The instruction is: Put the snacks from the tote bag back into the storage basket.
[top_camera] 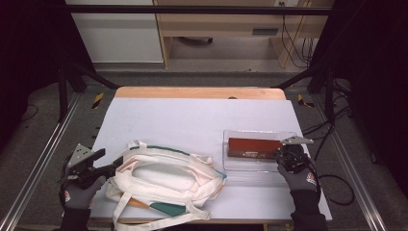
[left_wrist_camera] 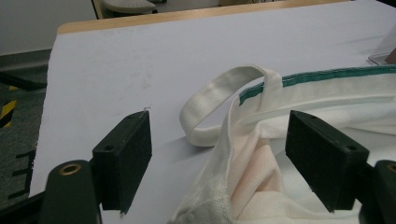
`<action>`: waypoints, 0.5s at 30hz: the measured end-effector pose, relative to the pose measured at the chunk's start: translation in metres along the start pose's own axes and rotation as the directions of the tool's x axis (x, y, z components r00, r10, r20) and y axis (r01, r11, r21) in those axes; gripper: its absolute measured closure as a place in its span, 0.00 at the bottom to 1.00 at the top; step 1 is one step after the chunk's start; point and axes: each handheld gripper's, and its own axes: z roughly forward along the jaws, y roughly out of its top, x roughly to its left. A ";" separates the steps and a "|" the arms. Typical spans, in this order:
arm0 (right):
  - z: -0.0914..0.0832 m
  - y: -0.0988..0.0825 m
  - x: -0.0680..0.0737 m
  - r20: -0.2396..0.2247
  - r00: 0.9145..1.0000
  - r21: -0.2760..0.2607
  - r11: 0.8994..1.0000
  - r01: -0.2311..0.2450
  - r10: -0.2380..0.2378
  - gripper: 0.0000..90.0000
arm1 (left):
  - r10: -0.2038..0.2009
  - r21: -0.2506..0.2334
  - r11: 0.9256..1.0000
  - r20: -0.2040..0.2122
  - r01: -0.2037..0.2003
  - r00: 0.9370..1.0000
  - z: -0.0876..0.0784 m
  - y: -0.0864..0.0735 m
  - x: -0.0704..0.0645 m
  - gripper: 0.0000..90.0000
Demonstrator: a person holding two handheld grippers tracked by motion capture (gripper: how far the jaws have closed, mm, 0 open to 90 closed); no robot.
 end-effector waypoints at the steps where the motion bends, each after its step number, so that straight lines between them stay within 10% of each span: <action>1: 0.000 0.000 0.000 0.001 1.000 -0.001 1.000 -0.001 0.001 0.93 | 0.000 0.000 1.000 0.000 0.000 1.000 0.000 0.000 0.000 0.25; 8: -0.005 0.000 0.002 -0.009 1.000 -0.014 1.000 -0.004 0.004 0.87 | -0.003 -0.005 1.000 0.000 0.003 1.000 -0.001 0.000 0.001 0.25; 15: -0.023 0.003 0.009 -0.042 0.999 -0.159 0.987 0.005 -0.011 0.55 | -0.003 -0.012 1.000 0.001 0.003 1.000 -0.003 0.001 0.002 0.25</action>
